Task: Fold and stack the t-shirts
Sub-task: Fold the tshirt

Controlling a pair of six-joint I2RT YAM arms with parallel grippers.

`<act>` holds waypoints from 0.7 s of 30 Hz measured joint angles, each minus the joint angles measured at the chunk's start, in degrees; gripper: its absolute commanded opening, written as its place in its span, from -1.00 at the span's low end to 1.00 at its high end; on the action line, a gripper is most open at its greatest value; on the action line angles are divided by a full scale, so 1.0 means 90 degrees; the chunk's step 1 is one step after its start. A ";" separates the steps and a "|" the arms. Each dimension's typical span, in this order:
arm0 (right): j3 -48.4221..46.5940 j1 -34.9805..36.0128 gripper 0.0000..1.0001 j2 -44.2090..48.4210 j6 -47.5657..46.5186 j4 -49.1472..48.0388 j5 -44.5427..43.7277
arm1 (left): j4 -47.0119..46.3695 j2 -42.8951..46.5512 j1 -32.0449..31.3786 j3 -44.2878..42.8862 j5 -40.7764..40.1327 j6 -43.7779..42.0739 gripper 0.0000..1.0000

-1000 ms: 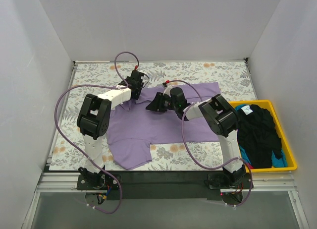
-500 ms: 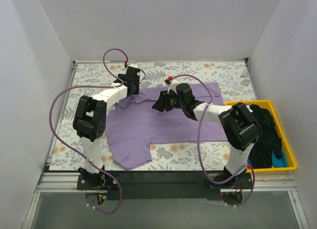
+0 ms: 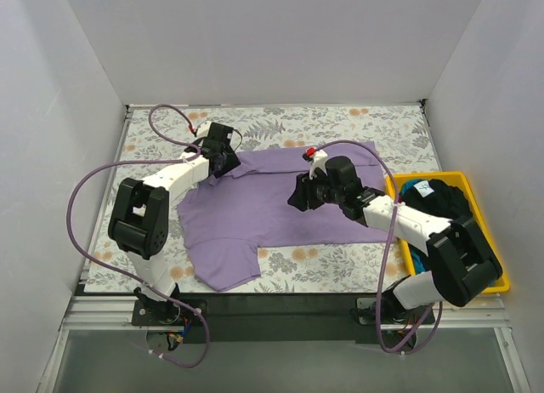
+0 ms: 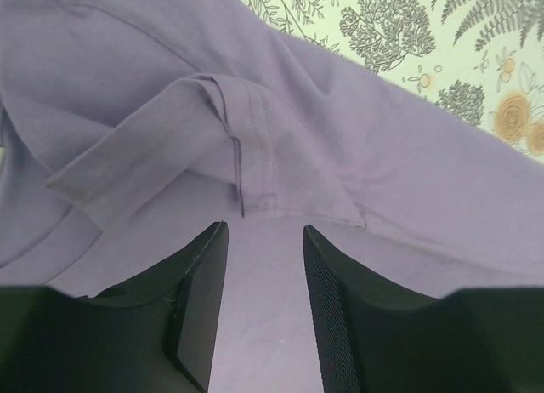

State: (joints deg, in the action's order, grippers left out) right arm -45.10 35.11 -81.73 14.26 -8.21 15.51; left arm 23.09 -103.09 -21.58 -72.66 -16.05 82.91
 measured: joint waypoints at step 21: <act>0.0542 -0.0359 0.02 0.0755 -0.0134 0.0403 -0.0114 | -0.0478 -0.0814 0.0097 0.0039 0.0197 0.0823 -0.23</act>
State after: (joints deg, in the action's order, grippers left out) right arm -40.23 31.88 -74.94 13.06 -4.58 14.48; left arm 18.79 -110.41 -20.71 -72.31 -14.28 90.32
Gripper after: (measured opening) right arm 0.511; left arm 0.385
